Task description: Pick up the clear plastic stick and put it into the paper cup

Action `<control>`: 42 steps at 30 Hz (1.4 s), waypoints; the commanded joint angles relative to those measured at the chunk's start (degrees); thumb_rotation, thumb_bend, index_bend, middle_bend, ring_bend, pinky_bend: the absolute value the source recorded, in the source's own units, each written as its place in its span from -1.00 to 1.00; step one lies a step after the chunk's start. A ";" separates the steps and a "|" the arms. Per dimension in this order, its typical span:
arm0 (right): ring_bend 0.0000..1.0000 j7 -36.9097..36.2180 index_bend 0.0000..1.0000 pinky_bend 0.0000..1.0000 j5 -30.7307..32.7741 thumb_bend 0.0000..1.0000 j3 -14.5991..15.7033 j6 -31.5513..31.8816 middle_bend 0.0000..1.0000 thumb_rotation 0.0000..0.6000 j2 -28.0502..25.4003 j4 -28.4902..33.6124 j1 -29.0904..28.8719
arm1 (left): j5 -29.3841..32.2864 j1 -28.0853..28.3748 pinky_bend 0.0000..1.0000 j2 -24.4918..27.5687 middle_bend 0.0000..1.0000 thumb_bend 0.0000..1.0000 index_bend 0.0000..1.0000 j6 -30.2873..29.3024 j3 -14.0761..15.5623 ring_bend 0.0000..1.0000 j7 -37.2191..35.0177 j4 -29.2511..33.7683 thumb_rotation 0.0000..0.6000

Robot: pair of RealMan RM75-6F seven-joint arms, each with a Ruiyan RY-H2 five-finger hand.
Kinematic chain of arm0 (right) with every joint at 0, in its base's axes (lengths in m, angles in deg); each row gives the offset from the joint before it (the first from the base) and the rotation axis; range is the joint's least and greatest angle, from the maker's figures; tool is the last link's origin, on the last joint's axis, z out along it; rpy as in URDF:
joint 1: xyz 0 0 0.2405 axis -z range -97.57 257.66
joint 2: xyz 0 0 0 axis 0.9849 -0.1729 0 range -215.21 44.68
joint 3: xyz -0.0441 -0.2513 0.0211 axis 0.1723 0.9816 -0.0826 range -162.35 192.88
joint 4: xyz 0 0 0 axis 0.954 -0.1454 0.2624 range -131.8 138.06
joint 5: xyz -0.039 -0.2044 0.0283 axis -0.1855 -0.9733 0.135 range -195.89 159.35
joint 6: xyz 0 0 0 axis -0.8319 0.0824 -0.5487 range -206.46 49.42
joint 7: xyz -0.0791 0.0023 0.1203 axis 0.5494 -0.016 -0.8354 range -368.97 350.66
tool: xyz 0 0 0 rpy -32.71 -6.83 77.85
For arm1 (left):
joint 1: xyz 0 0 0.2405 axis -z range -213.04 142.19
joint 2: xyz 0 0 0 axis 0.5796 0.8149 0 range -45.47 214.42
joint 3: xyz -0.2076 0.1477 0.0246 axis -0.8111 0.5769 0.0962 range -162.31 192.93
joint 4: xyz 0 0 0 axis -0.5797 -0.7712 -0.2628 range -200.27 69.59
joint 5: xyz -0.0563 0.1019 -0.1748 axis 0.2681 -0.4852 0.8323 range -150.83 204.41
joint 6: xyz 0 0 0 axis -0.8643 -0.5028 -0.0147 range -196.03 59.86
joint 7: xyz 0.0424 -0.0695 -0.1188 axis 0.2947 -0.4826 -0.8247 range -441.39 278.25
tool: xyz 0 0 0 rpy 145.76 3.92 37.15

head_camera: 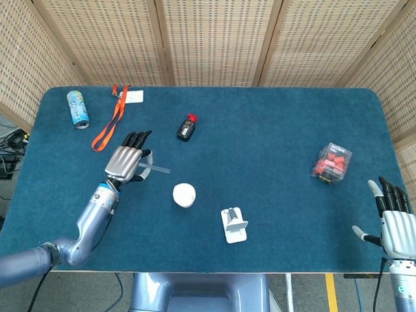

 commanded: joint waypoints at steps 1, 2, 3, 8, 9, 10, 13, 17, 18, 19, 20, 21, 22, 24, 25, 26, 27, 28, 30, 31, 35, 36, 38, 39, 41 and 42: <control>-1.00 -0.01 -0.99 -1.00 -0.04 -0.90 -0.01 0.08 -1.00 1.00 -0.03 0.04 0.02 | -1.90 -0.52 -1.00 5.12 -1.00 -0.10 0.17 2.31 -4.17 -1.00 -11.99 9.49 1.00; -1.00 -0.03 -0.99 -1.00 -0.06 -0.90 -0.02 0.12 -1.00 1.00 -0.03 0.04 0.02 | -1.98 -0.54 -1.00 5.28 -1.00 -0.10 0.17 2.74 -4.43 -1.00 -13.52 10.33 1.00; -1.00 -0.04 -0.99 -1.00 -0.06 -0.90 -0.04 0.15 -1.00 1.00 -0.04 0.04 0.03 | -2.21 -0.54 -1.00 5.53 -1.00 -0.10 0.18 3.29 -4.64 -1.00 -15.30 11.14 1.00; -1.00 -0.33 -1.00 -1.00 0.14 -0.90 -0.17 0.21 -1.00 1.00 -0.18 0.07 0.10 | -3.71 -0.71 -1.00 5.63 -1.00 -0.10 0.18 6.27 -5.90 -1.00 -26.45 15.31 1.00; -1.00 -0.38 -0.99 -1.00 0.18 -0.90 -0.18 0.19 -1.00 1.00 -0.22 0.08 0.11 | -4.14 -0.73 -1.00 5.47 -1.00 -0.10 0.19 6.71 -6.02 -1.00 -28.44 15.71 1.00; -1.00 -0.42 -0.99 -1.00 0.18 -0.90 -0.18 0.19 -1.00 1.00 -0.23 0.09 0.11 | -4.63 -0.74 -1.00 5.24 -1.00 -0.10 0.19 7.07 -6.03 -1.00 -30.19 15.95 1.00; -1.00 -0.43 -1.00 -1.00 0.15 -0.90 -0.18 0.22 -1.00 1.00 -0.27 0.10 0.12 | -6.31 -0.76 -1.00 4.50 -1.00 -0.10 0.20 7.80 -5.78 -1.00 -34.37 16.20 1.00; -1.00 -0.54 -0.99 -1.00 0.08 -0.90 -0.17 0.27 -1.00 1.00 -0.31 0.16 0.14 | -8.58 -1.08 -1.00 2.28 -1.00 -0.10 0.23 7.08 -5.41 -1.00 -39.91 15.52 1.00; -1.00 -0.51 -1.00 -1.00 0.04 -0.90 -0.17 0.30 -1.00 1.00 -0.32 0.16 0.14 | -9.26 -1.18 -1.00 1.40 -1.00 -0.10 0.23 6.74 -5.16 -1.00 -41.37 14.96 1.00; -1.00 -0.50 -0.99 -1.00 0.01 -0.90 -0.16 0.34 -1.00 1.00 -0.33 0.19 0.16 | -9.78 -1.24 -1.00 0.71 -1.00 -0.10 0.23 6.50 -4.93 -1.00 -42.37 14.45 1.00; -1.00 -0.50 -0.99 -1.00 -0.03 -0.90 -0.14 0.38 -1.00 1.00 -0.35 0.23 0.18 | -10.57 -1.29 -1.00 -0.17 -1.00 -0.10 0.23 6.14 -4.55 -1.00 -43.47 13.51 1.00; -1.00 -0.48 -0.99 -1.00 -0.05 -0.91 -0.15 0.46 -1.00 1.00 -0.37 0.27 0.20 | -11.19 -1.28 -1.00 -0.98 -1.00 -0.10 0.23 5.92 -4.05 -1.00 -44.18 12.49 1.00; -1.00 -0.35 -0.99 -1.00 0.05 -0.91 -0.19 0.53 -1.00 1.00 -0.37 0.30 0.26 | -11.68 -1.23 -1.00 -1.65 -1.00 -0.10 0.23 5.82 -3.55 -1.00 -44.70 11.52 1.00; -1.00 -0.33 -0.99 -1.00 0.28 -0.91 -0.30 0.59 -1.00 1.00 -0.38 0.42 0.33 | -11.51 -1.22 -1.00 -3.14 -1.00 -0.10 0.23 5.79 -2.63 -1.00 -45.50 9.13 1.00; -1.00 -0.27 -0.99 -1.00 0.36 -0.91 -0.35 0.58 -1.00 1.00 -0.37 0.39 0.31 | -11.31 -1.13 -1.00 -3.76 -1.00 -0.10 0.23 5.88 -2.42 -1.00 -45.92 8.24 1.00; -1.00 -0.25 -0.99 -1.00 0.39 -0.91 -0.36 0.56 -1.00 1.00 -0.36 0.40 0.30 | -11.22 -1.08 -1.00 -4.06 -1.00 -0.10 0.22 5.95 -2.33 -1.00 -46.27 7.78 1.00; -1.00 -0.25 -1.00 -1.00 0.42 -0.91 -0.37 0.54 -1.00 1.00 -0.36 0.42 0.30 | -11.16 -1.03 -1.00 -4.32 -1.00 -0.10 0.23 6.05 -2.23 -1.00 -46.62 7.38 1.00; -1.00 -0.25 -1.00 -1.00 0.43 -0.91 -0.37 0.52 -1.00 1.00 -0.36 0.43 0.30 | -11.12 -0.98 -1.00 -4.54 -1.00 -0.10 0.23 6.16 -2.13 -1.00 -46.94 7.01 1.00; -1.00 -0.21 -1.00 -1.00 0.45 -0.91 -0.39 0.52 -1.00 1.00 -0.35 0.43 0.30 | -11.14 -0.87 -1.00 -5.15 -1.00 -0.10 0.23 6.27 -1.83 -1.00 -47.58 5.95 1.00; -1.00 -0.16 -1.00 -1.00 0.49 -0.91 -0.40 0.52 -1.00 1.00 -0.33 0.40 0.31 | -11.18 -0.83 -1.00 -5.39 -1.00 -0.10 0.23 6.30 -1.64 -1.00 -47.72 5.50 1.00; -1.00 -0.06 -0.99 -1.00 0.66 -0.91 -0.39 0.35 -1.00 1.00 -0.24 0.32 0.30 | -11.63 -0.83 -1.00 -5.76 -1.00 -0.10 0.24 6.25 -0.95 -1.00 -48.08 4.47 1.00; -1.00 -0.02 -0.99 -1.00 0.65 -0.91 -0.39 0.33 -1.00 1.00 -0.23 0.33 0.28 | -11.80 -0.86 -1.00 -5.78 -1.00 -0.10 0.24 6.18 -0.82 -1.00 -48.26 4.29 1.00; -1.00 0.12 -1.00 -1.00 0.60 -0.91 -0.37 0.32 -1.00 1.00 -0.18 0.30 0.25 | -12.01 -0.94 -1.00 -5.82 -1.00 -0.10 0.24 5.98 -0.60 -1.00 -48.41 3.91 1.00; -1.00 0.20 -1.00 -1.00 0.58 -0.91 -0.36 0.30 -1.00 1.00 -0.13 0.27 0.24 | -12.12 -1.02 -1.00 -5.85 -1.00 -0.10 0.24 5.77 -0.54 -1.00 -48.56 3.73 1.00; -1.00 0.28 -0.99 -1.00 0.63 -0.91 -0.33 0.19 -1.00 1.00 -0.08 0.24 0.21 | -12.24 -1.15 -1.00 -5.72 -1.00 -0.10 0.25 5.61 -0.40 -1.00 -48.98 3.57 1.00; -1.00 0.27 -0.99 -1.00 0.66 -0.91 -0.34 0.15 -1.00 1.00 -0.07 0.23 0.20 | -12.29 -1.17 -1.00 -5.64 -1.00 -0.10 0.25 5.58 -0.35 -1.00 -49.03 3.52 1.00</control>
